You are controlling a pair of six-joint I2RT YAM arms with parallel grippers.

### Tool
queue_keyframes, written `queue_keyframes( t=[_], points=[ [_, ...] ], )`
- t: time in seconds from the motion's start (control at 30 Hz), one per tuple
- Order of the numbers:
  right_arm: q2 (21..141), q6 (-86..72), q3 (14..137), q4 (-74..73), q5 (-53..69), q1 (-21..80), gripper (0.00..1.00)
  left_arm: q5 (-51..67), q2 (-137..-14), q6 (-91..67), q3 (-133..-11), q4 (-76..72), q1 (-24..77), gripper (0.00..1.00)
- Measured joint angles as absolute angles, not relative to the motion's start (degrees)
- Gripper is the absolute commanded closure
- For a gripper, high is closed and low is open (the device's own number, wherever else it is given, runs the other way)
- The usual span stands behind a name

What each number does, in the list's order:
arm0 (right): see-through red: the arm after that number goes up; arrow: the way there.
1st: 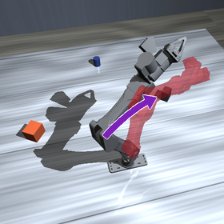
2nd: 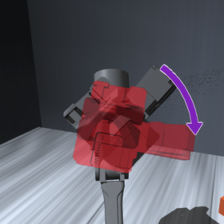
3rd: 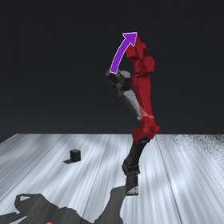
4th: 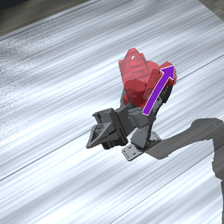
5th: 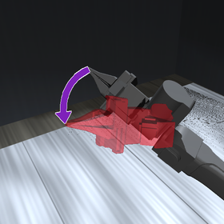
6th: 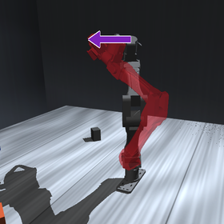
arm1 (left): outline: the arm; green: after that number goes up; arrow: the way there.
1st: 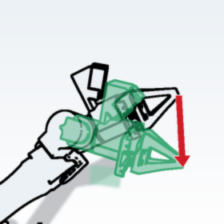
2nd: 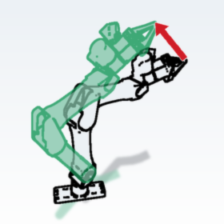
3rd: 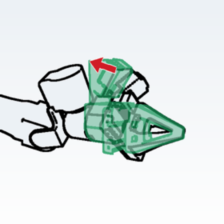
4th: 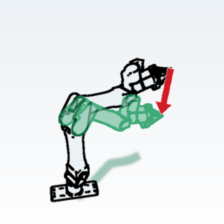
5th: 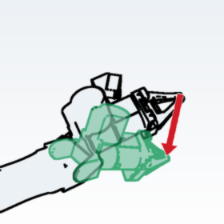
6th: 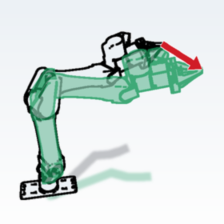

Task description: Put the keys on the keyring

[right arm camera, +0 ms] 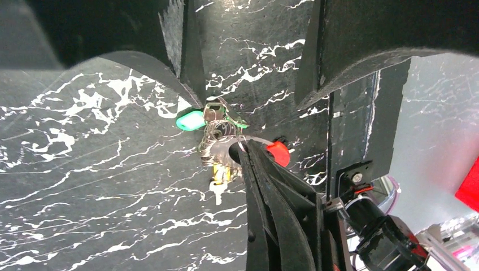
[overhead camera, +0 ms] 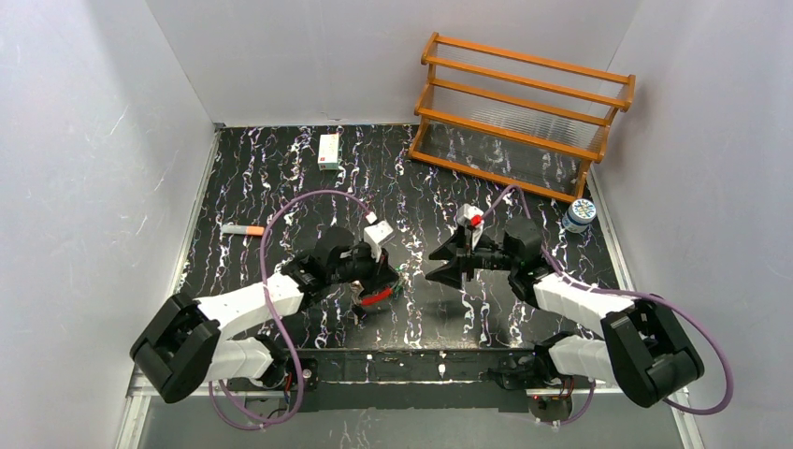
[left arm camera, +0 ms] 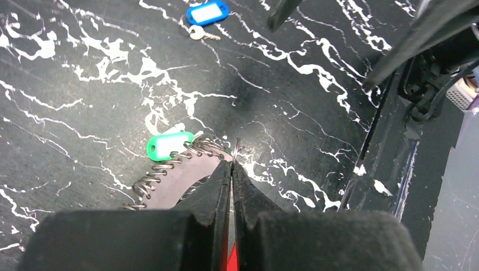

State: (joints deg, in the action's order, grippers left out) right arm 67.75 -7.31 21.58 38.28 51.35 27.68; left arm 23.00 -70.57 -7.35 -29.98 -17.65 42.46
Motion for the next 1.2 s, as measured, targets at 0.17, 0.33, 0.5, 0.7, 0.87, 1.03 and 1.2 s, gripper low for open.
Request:
queue_keyframes(
  t=[0.17, 0.33, 0.5, 0.7, 0.87, 1.03, 1.2],
  points=[
    [71.16, -6.39, 21.61, 41.39, 52.64, 30.55, 0.5, 25.5, -65.84, -3.36, -26.57, -21.32, 42.63, 1.0],
    [73.25, -2.72, 22.46, 41.5, 53.06, 34.46, 0.52, 27.16, -62.08, 1.13, -24.14, -23.64, 43.27, 1.0],
    [73.47, 2.66, 24.95, 39.33, 52.36, 37.78, 0.59, 27.92, -61.45, 3.11, -23.88, -24.18, 43.64, 1.0],
    [74.41, 10.04, 29.17, 32.99, 49.69, 41.17, 0.65, 28.14, -62.08, 4.16, -23.88, -24.29, 44.1, 1.0],
    [75.4, 15.59, 32.29, 25.65, 44.88, 43.35, 0.66, 28.32, -62.48, 4.64, -23.88, -24.25, 44.45, 1.0],
    [75.4, 19.53, 33.52, 20.73, 42.22, 44.64, 0.85, 28.34, -62.48, 4.93, -23.88, -24.25, 44.56, 1.0],
    [75.5, 21.91, 34.72, 17.1, 40.86, 45.52, 0.99, 28.05, -62.48, 5.1, -23.88, -23.97, 44.62, 1.0]
  ],
)
